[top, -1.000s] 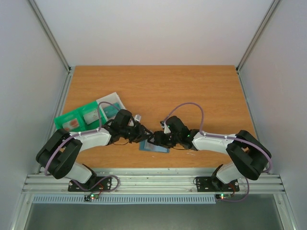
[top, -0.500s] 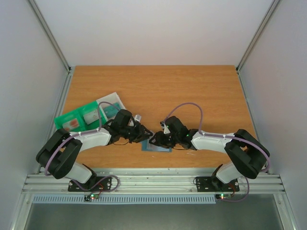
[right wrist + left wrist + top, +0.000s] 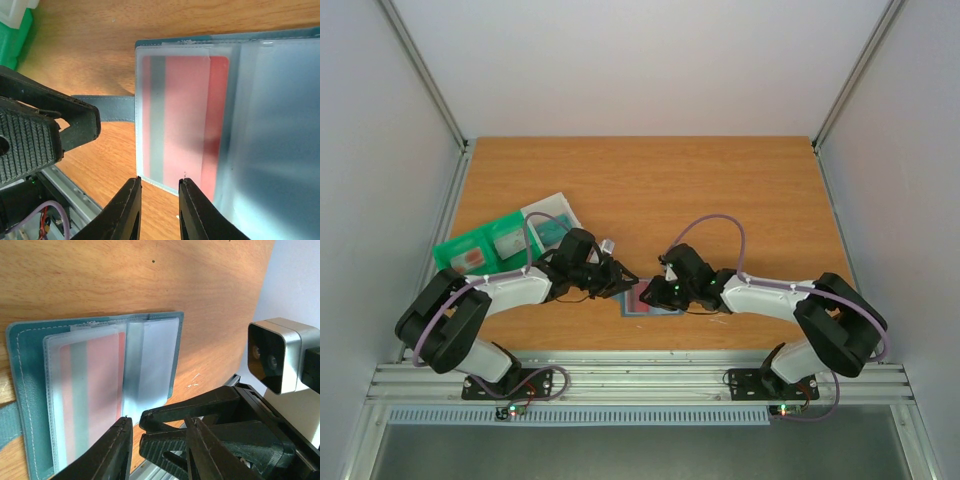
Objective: Take the credit cards out of the card holder
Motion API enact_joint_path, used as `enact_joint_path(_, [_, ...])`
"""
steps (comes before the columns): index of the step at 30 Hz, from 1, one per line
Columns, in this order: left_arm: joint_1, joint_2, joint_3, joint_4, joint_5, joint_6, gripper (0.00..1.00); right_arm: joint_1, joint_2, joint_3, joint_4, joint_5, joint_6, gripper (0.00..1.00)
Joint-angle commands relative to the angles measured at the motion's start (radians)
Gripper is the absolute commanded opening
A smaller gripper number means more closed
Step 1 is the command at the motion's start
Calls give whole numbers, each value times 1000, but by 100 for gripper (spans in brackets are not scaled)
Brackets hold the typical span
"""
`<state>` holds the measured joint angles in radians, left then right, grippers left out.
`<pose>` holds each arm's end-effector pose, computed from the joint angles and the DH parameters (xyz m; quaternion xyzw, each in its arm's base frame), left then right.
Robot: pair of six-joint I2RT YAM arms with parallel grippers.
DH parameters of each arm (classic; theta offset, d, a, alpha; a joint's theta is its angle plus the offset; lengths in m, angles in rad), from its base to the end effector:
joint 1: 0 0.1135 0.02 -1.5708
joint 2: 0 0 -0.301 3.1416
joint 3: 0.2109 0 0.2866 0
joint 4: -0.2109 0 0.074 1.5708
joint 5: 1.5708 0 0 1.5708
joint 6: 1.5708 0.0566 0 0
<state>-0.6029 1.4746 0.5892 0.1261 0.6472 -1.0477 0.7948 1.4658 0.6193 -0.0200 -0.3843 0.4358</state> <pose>0.2289 -0.1990 0.1521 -0.0697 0.8773 -0.4731 0.0392 0.1957 0.2297 0.1463 -0.2293 0.8948 0.3418 0.1730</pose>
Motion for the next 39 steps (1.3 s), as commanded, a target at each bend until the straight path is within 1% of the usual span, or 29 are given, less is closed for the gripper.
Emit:
enact_joint_path(1, [-8,23,16,34,-14,7,32,-2,-30,38,-59,50,-42,22])
enact_joint_path(4, [-6,40,27,-2,-28,30,37,-2,-19,44,-58,58,-49,22])
enact_joint_path(6, [-4,45,32,-19,-40,44,39,-2,3,58,-66,67,-59,21])
enact_joint_path(11, [16,55,18,-17,-44,57,40,-7,67,86,-76,92,-75,20])
enact_joint_path(15, [23,58,9,-17,-45,57,42,-11,109,95,-85,114,-94,19])
enact_joint_path(20, [25,70,9,-13,-40,64,43,-11,154,97,-80,123,-95,14])
enact_joint_path(25, [25,93,20,-29,-33,83,48,-11,171,88,-92,154,-108,7])
enact_joint_path(28, [25,92,19,-29,-38,86,50,-11,176,84,-92,154,-105,5])
enact_joint_path(34, [25,93,22,-34,-35,92,52,-11,179,82,-91,154,-102,4])
enact_joint_path(39, [25,74,33,-84,-50,114,54,-12,179,80,-88,151,-99,4])
